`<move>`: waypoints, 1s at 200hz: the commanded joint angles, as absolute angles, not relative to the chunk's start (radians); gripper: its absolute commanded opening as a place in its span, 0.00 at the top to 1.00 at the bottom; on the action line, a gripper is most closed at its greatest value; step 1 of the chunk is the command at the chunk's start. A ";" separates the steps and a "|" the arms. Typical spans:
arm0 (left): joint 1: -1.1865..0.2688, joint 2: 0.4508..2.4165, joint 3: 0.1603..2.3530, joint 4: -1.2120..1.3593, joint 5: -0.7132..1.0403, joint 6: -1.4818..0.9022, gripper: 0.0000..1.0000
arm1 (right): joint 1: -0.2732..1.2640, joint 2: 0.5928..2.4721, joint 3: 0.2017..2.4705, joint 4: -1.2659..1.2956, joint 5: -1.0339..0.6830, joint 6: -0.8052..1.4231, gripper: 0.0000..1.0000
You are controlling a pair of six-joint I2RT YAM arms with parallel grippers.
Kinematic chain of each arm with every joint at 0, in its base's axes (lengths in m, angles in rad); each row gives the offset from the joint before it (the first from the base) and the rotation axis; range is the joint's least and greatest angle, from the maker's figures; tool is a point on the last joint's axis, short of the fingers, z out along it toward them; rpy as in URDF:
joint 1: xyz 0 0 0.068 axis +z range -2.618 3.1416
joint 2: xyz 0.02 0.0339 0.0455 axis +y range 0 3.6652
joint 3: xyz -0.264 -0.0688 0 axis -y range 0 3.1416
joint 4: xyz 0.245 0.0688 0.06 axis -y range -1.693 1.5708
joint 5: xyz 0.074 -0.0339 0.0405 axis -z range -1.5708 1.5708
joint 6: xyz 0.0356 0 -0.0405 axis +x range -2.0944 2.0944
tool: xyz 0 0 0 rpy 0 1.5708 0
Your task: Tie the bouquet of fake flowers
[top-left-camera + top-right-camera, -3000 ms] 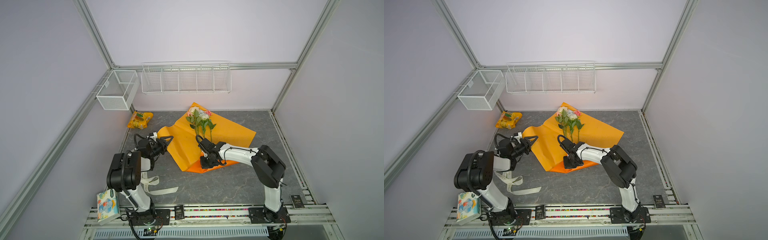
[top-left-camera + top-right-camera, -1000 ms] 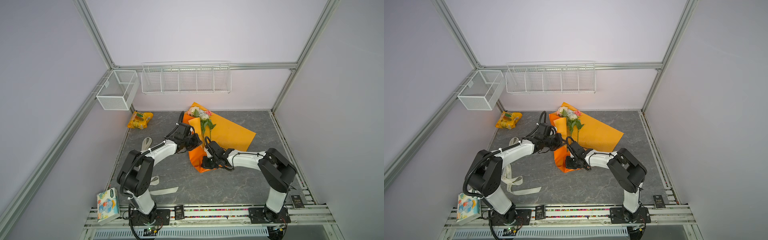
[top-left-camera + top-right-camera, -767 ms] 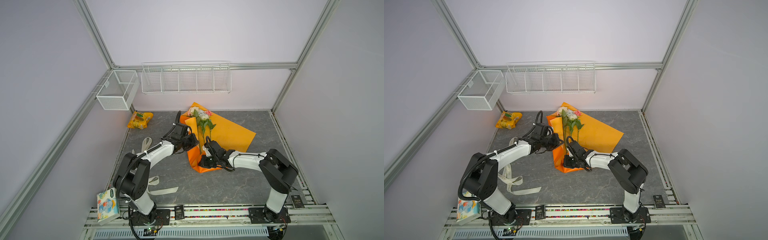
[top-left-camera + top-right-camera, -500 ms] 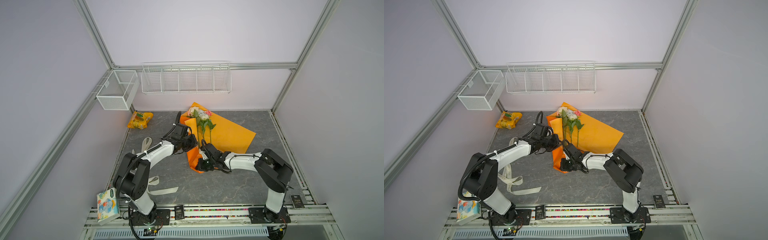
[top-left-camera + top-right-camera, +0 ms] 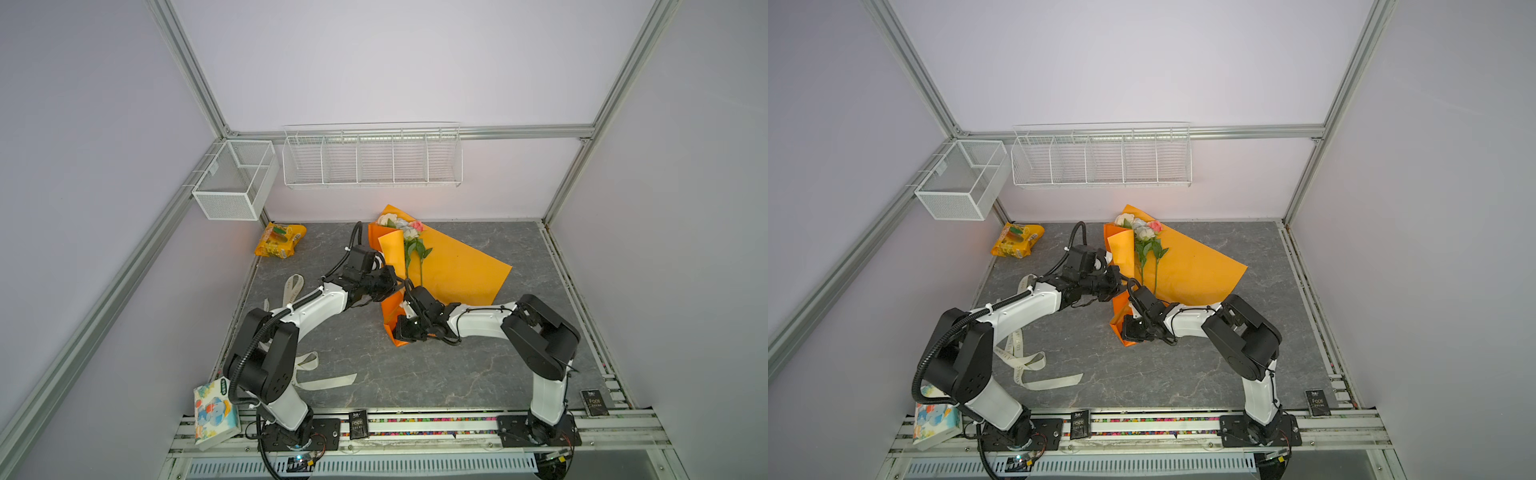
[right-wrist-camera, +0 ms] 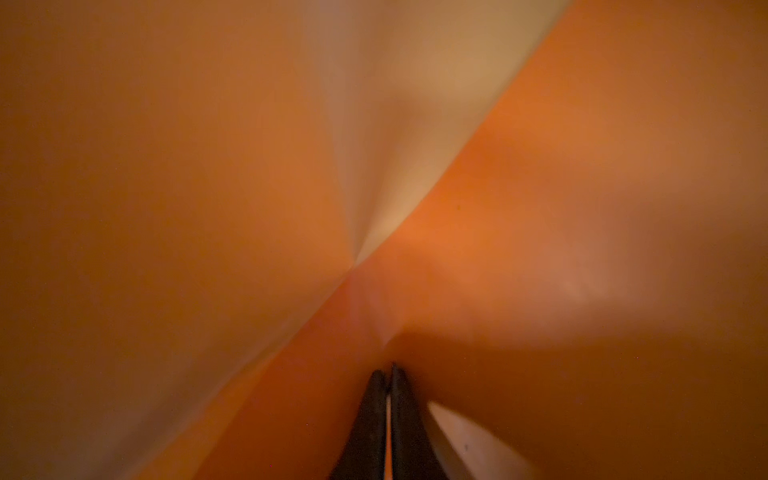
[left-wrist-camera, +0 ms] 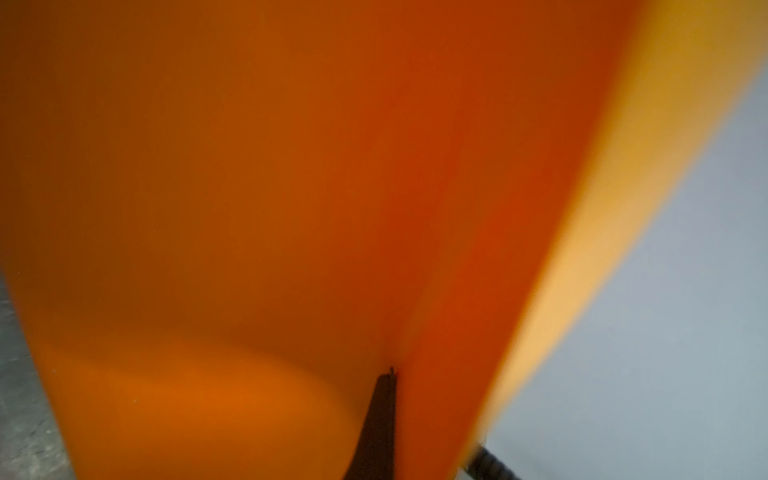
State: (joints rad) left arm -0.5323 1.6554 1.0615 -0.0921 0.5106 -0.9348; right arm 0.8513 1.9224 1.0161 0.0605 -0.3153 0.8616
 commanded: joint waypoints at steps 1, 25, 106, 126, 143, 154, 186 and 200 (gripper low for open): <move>-0.551 1.706 1.112 -0.009 0.547 -1.006 0.99 | 0.844 1.947 0.960 0.018 -0.286 0.892 0.90; -0.562 1.717 1.132 -0.038 0.484 -1.002 1.00 | 0.839 1.912 0.953 0.062 -0.305 0.895 0.88; -0.562 1.772 1.183 -0.153 0.433 -0.938 1.00 | 0.800 1.677 0.916 -0.084 -0.228 0.841 0.79; -0.563 1.797 1.188 -0.130 0.459 -0.942 1.00 | 0.785 1.621 0.903 -0.192 -0.141 0.840 0.80; -0.573 1.826 1.208 -0.129 0.471 -0.940 1.00 | 0.765 1.569 0.872 -0.183 -0.125 0.840 0.80; -0.582 1.845 1.220 -0.130 0.472 -0.940 0.99 | 0.755 1.530 0.843 -0.170 -0.120 0.838 0.79; -0.592 1.889 1.245 -0.131 0.465 -0.952 0.99 | 0.754 1.445 0.813 -0.113 -0.118 0.854 0.66; -0.595 1.906 1.255 -0.128 0.463 -0.953 0.99 | 0.750 1.448 0.805 -0.051 -0.150 0.872 0.59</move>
